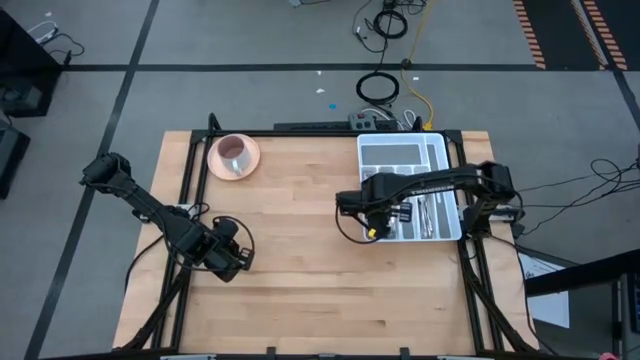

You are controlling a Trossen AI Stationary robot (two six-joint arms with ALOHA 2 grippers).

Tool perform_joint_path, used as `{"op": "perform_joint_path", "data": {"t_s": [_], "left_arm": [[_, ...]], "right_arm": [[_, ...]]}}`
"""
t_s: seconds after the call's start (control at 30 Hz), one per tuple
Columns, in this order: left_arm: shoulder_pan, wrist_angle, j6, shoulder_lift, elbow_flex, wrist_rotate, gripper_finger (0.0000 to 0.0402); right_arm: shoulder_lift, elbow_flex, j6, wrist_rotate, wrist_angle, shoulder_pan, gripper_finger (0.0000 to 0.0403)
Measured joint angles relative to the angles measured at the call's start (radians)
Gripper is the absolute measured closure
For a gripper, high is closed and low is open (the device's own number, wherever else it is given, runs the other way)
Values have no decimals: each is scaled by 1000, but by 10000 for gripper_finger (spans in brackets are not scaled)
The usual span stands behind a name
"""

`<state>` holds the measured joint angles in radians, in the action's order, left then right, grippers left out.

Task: Sort silverware
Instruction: Put the table knife into the silverware rack, then return to Home Position

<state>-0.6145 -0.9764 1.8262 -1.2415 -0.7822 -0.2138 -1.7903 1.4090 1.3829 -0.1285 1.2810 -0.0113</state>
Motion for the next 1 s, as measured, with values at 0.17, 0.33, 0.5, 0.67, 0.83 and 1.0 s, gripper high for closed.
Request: {"op": "perform_joint_path", "data": {"t_s": [0.17,0.33,0.5,0.67,0.83,1.0], "left_arm": [[1,2,1,0,0,0,401],[0,2,1,0,0,0,401],[0,2,0,0,0,-1,401],[0,0,0,0,0,-32,401],[0,1,2,0,0,-78,387],[0,62,0,0,-3,-154,381]], "right_arm": [[-48,0,24,4,-72,-2,403],[-97,0,31,21,-75,-11,403],[-124,0,70,33,-104,-36,400],[-125,0,27,30,-139,-66,401],[-121,0,-60,-21,-135,-75,386],[-72,54,-317,-93,-51,-76,364]]}}
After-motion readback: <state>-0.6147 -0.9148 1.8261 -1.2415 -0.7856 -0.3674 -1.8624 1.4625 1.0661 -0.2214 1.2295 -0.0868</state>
